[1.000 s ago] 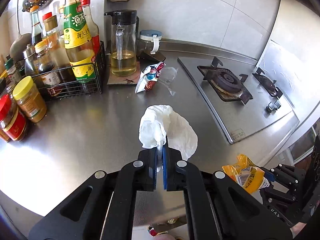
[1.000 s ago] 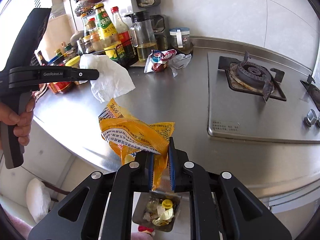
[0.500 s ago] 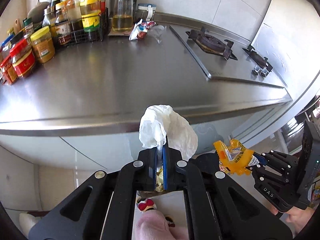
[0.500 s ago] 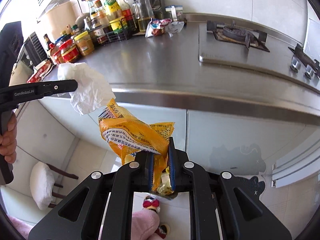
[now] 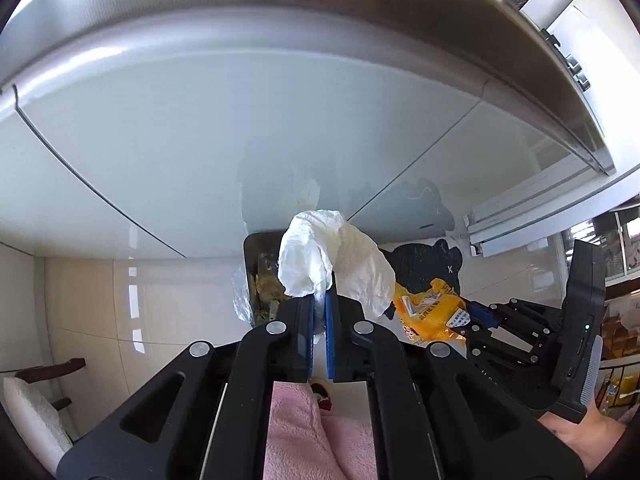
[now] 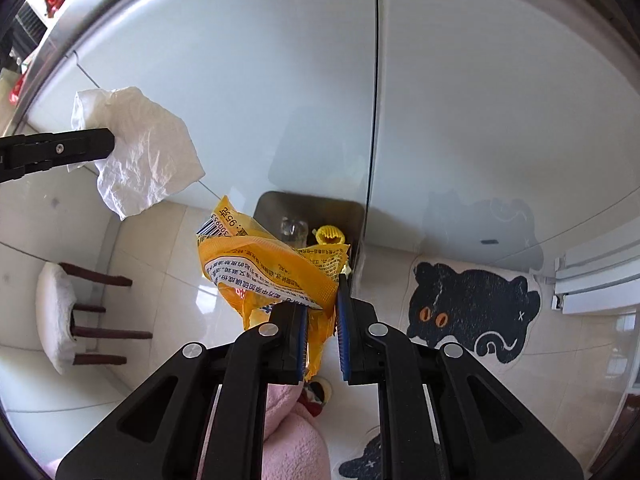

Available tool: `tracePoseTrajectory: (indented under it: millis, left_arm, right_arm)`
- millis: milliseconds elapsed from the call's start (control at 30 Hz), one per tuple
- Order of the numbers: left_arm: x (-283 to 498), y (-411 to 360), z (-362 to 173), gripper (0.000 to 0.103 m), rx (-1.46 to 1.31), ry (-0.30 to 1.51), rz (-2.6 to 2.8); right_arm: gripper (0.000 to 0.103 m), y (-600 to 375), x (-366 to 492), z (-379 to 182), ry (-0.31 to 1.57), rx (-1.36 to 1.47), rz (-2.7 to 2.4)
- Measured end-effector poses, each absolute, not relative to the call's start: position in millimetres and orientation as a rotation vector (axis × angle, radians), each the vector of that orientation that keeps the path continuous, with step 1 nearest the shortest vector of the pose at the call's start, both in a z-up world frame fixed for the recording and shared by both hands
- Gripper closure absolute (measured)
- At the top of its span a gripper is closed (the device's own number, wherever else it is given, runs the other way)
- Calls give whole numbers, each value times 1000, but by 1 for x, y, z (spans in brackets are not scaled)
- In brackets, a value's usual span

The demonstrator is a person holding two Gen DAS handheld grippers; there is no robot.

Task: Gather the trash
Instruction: 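Carry the tissue in the left tool while the right tool carries the snack bag down to the bin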

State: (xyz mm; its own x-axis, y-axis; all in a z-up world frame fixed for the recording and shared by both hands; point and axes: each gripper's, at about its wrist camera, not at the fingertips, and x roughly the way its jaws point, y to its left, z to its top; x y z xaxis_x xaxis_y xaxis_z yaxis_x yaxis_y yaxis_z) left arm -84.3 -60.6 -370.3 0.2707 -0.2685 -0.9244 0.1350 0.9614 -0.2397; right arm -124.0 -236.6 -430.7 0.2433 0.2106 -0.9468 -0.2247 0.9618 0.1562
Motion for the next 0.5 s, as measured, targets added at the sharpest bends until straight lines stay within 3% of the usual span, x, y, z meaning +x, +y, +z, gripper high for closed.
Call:
tracePoseTrajectory:
  millis: [300, 500]
  left_arm:
    - [-48, -76, -479, 100, -144, 1373, -243]
    - [-34, -83, -524, 98, -164, 1438, -228]
  right_arm:
    - [89, -213, -97, -536, 1441, -42, 309]
    - [86, -211, -88, -575, 1482, 19, 296]
